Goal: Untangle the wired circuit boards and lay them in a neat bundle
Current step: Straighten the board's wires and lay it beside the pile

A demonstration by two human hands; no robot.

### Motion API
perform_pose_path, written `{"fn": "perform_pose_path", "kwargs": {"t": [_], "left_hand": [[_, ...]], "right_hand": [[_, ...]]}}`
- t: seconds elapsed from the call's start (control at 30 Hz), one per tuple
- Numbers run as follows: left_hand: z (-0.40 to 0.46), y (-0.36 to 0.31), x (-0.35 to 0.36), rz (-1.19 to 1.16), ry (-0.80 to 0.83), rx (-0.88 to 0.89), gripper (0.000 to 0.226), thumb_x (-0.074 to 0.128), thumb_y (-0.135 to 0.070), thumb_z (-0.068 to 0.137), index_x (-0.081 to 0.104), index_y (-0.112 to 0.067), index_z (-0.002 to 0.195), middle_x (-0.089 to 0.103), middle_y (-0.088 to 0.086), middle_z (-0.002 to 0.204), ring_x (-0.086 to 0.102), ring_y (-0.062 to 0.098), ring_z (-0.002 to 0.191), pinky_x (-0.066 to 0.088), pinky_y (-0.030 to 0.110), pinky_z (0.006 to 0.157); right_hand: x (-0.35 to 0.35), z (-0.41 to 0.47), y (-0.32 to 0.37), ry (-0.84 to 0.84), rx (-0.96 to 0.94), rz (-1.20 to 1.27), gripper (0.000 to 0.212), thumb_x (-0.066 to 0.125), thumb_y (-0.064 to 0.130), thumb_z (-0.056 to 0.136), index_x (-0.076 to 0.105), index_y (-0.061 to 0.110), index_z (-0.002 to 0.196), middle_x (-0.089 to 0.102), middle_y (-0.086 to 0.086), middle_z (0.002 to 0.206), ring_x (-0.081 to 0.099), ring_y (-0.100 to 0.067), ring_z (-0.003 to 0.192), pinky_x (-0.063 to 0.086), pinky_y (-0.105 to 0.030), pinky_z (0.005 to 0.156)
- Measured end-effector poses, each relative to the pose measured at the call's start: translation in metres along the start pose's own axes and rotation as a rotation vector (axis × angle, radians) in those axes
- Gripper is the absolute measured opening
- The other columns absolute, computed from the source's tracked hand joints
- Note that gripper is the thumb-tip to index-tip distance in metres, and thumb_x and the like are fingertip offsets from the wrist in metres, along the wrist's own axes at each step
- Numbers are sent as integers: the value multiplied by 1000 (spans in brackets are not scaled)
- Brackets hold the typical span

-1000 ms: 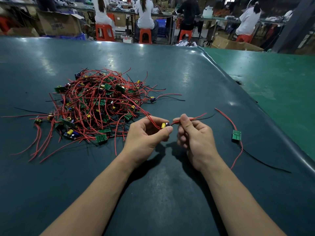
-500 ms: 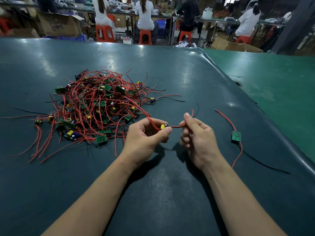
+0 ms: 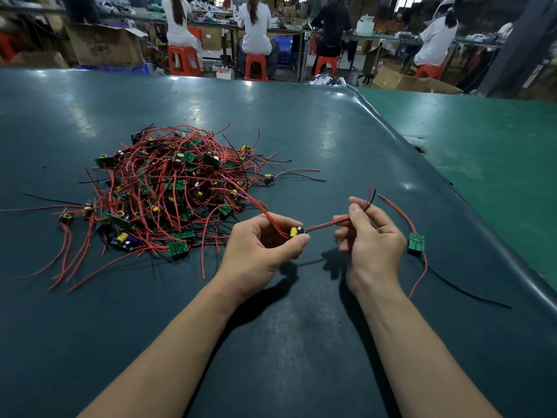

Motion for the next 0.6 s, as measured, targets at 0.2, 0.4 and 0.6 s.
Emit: {"fn": "perform_pose_path", "kwargs": {"t": [0.2, 0.4, 0.6], "left_hand": [[0, 1, -3, -15, -13, -13, 15, 78, 1, 76, 71, -4, 88, 72, 5, 69, 67, 16, 62, 56, 23, 64], [-1, 0, -3, -48, -12, -25, 15, 77, 1, 75, 71, -4, 88, 72, 4, 69, 67, 16, 61, 56, 23, 63], [-2, -2, -3, -68, -10, -15, 16, 78, 2, 75, 71, -2, 89, 72, 7, 70, 67, 18, 62, 56, 23, 63]], "right_hand": [[-11, 5, 3, -101, 39, 147, 10, 59, 2, 95, 64, 11, 94, 62, -2, 61, 52, -9, 45, 40, -19, 39], [-11, 6, 3, -116, 37, 206, 11, 56, 11, 99, 55, 14, 88, 65, -1, 56, 49, -7, 40, 39, -18, 37], [-18, 6, 2, -172, 2, 146, 18, 51, 17, 102, 46, 13, 85, 65, -3, 53, 48, -10, 36, 39, -18, 36]]}}
Point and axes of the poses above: each hand's wrist, its own z-axis towards the middle knuckle, its own x-axis out of the palm, y = z × x, the point moved 8 cm from there along z, towards the middle knuckle
